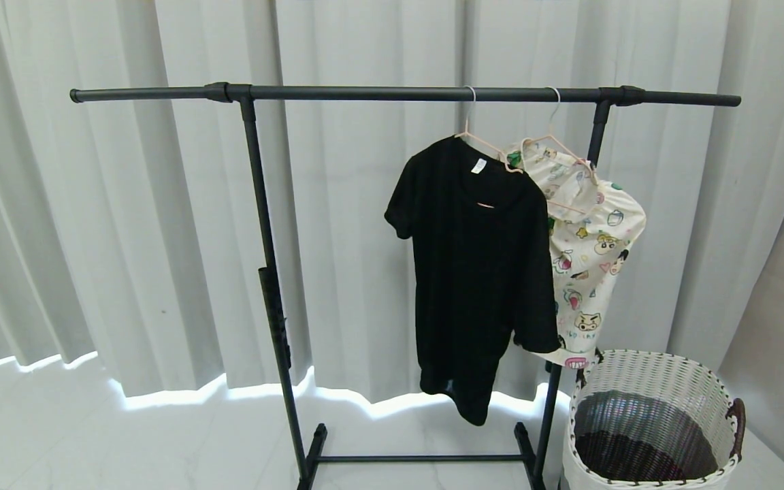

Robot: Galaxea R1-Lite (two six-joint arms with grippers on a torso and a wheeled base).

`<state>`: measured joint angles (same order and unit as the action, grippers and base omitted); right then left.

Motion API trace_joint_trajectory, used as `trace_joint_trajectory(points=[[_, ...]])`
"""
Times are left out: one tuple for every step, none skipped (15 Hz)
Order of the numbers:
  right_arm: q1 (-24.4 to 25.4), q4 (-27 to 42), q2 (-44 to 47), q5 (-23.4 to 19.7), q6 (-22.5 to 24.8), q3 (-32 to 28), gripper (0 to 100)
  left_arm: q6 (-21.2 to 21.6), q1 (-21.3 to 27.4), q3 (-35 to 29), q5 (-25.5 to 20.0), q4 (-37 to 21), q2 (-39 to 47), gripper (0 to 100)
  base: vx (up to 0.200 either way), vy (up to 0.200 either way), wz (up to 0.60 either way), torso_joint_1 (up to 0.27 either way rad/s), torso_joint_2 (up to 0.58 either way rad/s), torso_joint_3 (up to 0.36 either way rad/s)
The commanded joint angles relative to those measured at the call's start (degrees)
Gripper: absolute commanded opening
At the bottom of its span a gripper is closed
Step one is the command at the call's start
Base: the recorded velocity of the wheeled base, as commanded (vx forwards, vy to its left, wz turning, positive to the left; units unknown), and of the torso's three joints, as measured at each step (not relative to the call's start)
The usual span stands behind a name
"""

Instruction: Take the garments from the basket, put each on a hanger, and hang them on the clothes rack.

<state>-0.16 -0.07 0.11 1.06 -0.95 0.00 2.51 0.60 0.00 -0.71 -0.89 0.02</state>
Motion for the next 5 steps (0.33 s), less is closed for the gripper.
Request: trace_joint_trajectory(points=[[-0.02,-0.01,-0.02,-0.01,0.25,0.00,100,0.04,0.02,0.00,0.00,0.01,-0.02,100,0.000,0.000,0.00,0.000,0.00,0.000],[-0.02,-0.01,-0.02,-0.01,0.16,0.00,100,0.04,0.02,0.00,0.00,0.01,-0.02,100,0.000,0.000,0.00,0.000,0.00,0.000],[-0.02,0.07,-0.02,-0.01,0.78,0.00,100,0.04,0.02,0.00,0.00,0.01,-0.02,100,0.000,0.000,0.00,0.000,0.00,0.000],[-0.02,0.07,-0.02,-0.01,1.57,0.00,100,-0.05,0.02,0.00,0.00,0.01,-0.02,100,0.000,0.000,0.00,0.000,0.00,0.000],[-0.02,0.16,-0.02,-0.01,1.65,0.00,100,-0.05,0.02,0.00,0.00,0.01,-0.02,100,0.000,0.000,0.00,0.000,0.00,0.000]])
